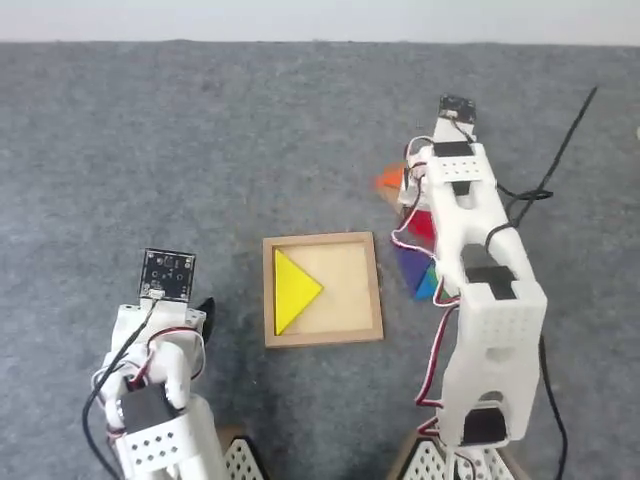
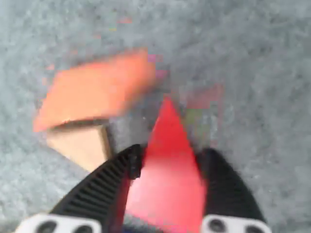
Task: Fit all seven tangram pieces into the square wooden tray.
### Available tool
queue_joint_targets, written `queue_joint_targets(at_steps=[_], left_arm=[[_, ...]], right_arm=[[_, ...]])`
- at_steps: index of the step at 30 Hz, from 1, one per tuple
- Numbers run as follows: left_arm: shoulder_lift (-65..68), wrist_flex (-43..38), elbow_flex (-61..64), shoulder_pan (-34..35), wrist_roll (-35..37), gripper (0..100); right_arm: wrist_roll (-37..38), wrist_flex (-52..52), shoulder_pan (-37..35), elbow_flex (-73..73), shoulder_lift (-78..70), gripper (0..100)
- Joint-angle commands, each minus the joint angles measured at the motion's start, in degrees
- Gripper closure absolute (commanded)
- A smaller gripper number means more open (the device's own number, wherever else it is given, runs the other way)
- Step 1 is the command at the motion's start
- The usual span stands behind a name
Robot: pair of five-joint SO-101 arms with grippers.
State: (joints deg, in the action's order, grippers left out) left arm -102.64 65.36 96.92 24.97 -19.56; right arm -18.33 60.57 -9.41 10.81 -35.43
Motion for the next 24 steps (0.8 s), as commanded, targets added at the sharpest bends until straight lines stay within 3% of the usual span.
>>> queue_joint_targets(at_steps=[1, 7, 12, 18, 24], left_arm=[[0.18, -0.18, -0.40, 0.00, -0.62, 72], [0.18, -0.18, -0.40, 0.00, -0.62, 72], [0.18, -0.18, -0.40, 0.00, -0.62, 72], [0.18, -0.18, -0.40, 0.00, -0.62, 72], [0.18, -0.18, -0.40, 0.00, -0.62, 72]], right_arm=[[-1.14, 0.22, -0.40, 1.58, -1.27, 96.9], [-0.88, 1.63, -0.40, 2.11, -0.84, 96.7], [9.05, 12.62, -0.48, 9.41, 0.92, 92.0], [10.37, 14.81, 2.42, 10.99, 9.27, 90.4], [13.71, 17.45, -6.02, 2.46, 18.15, 86.0]])
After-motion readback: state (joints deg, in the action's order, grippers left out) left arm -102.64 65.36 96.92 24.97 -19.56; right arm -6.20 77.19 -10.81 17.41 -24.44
